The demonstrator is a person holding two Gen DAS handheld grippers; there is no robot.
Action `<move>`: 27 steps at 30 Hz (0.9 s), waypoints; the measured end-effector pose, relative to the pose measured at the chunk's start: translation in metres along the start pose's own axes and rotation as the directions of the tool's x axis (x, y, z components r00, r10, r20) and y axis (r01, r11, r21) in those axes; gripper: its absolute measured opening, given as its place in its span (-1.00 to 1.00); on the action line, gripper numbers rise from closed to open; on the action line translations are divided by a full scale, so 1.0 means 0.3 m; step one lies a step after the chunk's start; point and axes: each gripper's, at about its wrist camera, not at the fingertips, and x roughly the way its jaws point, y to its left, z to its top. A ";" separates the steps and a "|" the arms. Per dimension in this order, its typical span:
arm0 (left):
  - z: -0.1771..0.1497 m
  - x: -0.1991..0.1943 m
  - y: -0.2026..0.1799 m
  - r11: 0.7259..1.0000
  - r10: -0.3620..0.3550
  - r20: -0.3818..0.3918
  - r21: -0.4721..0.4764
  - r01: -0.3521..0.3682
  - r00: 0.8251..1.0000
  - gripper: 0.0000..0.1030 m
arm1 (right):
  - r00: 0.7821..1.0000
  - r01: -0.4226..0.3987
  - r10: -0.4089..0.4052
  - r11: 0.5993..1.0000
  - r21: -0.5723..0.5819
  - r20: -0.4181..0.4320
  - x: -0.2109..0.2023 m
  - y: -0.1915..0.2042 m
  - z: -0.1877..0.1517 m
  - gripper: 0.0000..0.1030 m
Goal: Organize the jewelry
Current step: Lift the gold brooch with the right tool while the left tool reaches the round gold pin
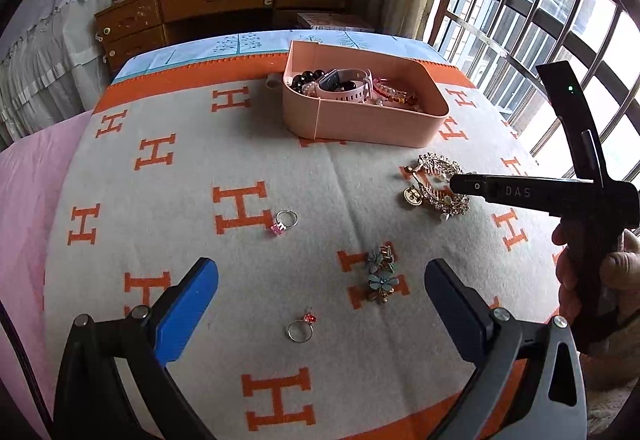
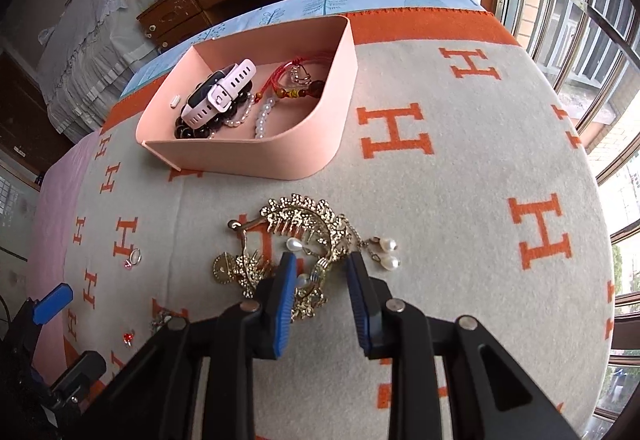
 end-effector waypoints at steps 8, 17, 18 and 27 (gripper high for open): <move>0.047 0.023 -0.094 0.991 -0.015 -0.007 0.134 0.016 1.000 0.98 | 0.999 0.040 -0.039 0.998 -0.042 0.036 -0.015 0.012 -0.026 -0.84; 0.119 0.157 -0.237 0.910 -0.065 -0.095 0.404 0.098 0.993 0.78 | 0.998 0.013 -0.021 0.994 0.110 0.065 -0.103 -0.207 -0.108 -0.84; 0.129 0.175 -0.247 0.901 -0.077 -0.112 0.418 0.117 0.991 0.74 | 0.998 0.004 -0.012 0.992 0.123 0.069 -0.113 -0.226 -0.122 -0.84; 0.180 0.315 -0.269 0.853 -0.086 -0.217 0.488 0.184 0.972 -0.09 | 0.994 -0.064 0.048 0.984 0.169 0.094 -0.144 -0.297 -0.219 -0.83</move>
